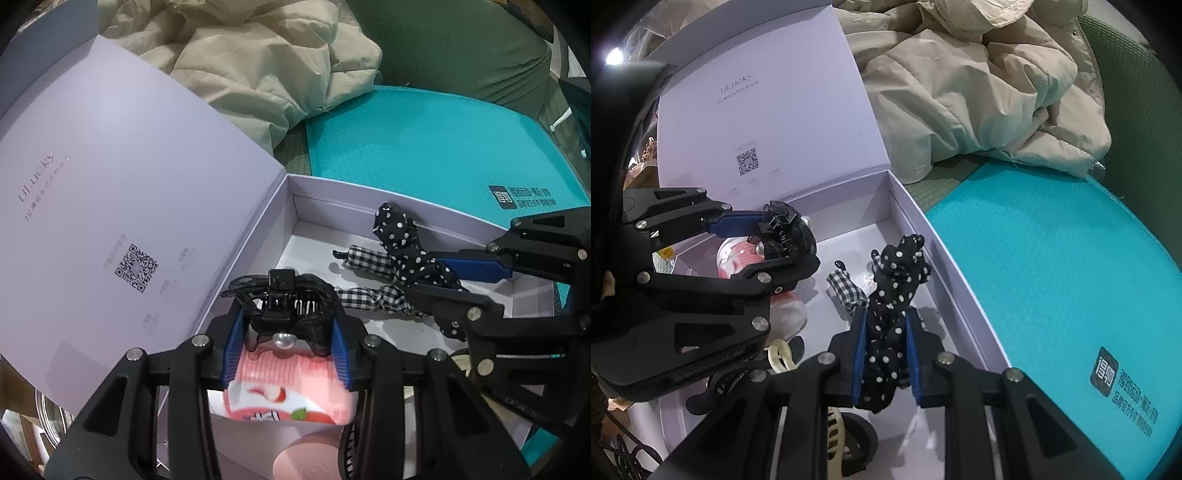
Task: Organize objects
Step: 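Lower the bow clip and scrunchie into the box and open both grippers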
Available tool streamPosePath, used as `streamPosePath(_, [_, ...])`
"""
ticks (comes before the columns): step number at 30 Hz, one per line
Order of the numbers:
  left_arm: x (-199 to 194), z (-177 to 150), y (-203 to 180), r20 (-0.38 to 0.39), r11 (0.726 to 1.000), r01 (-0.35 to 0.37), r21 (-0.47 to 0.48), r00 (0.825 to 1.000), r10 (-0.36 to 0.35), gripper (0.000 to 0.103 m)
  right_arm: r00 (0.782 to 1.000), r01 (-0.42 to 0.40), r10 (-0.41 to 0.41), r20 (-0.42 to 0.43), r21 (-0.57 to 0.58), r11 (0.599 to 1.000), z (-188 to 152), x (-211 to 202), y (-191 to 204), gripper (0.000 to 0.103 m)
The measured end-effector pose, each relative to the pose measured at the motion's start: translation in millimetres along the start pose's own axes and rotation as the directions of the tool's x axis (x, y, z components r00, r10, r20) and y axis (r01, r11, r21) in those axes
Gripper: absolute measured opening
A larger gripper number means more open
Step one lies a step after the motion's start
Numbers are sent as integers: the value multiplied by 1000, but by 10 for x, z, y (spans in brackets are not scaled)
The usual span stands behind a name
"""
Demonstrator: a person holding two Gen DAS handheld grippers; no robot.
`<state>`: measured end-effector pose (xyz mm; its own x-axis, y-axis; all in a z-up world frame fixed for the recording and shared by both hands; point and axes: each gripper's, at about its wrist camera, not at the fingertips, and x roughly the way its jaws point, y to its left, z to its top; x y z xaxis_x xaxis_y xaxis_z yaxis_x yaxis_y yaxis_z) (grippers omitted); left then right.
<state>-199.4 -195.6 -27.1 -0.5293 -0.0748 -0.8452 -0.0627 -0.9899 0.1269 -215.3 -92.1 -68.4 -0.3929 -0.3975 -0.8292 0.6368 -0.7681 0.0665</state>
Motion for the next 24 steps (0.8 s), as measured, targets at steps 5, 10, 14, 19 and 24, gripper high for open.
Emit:
streamPosePath(5, [-13, -5, 6, 2, 1000, -13, -6, 1000, 13, 49, 1000, 11, -11, -2, 8, 1000, -16, 14, 2, 49])
streamPosePath(10, [-70, -24, 17, 12, 1000, -27, -16, 1000, 27, 54, 1000, 9, -9, 22, 25, 1000, -34, -37, -17, 55])
streamPosePath(14, [-137, -26, 13, 30, 999, -46, -16, 998, 47, 56, 999, 5, -6, 31, 30, 1000, -54, -92, -12, 55])
streamPosePath(19, [-267, -48, 31, 50, 998, -56, -40, 997, 58, 57, 999, 1, -3, 48, 33, 999, -101, -210, 11, 55])
streamPosePath(24, [-420, -87, 38, 74, 996, -62, -67, 995, 67, 61, 997, 1, -4, 73, 46, 999, -143, -356, 16, 55])
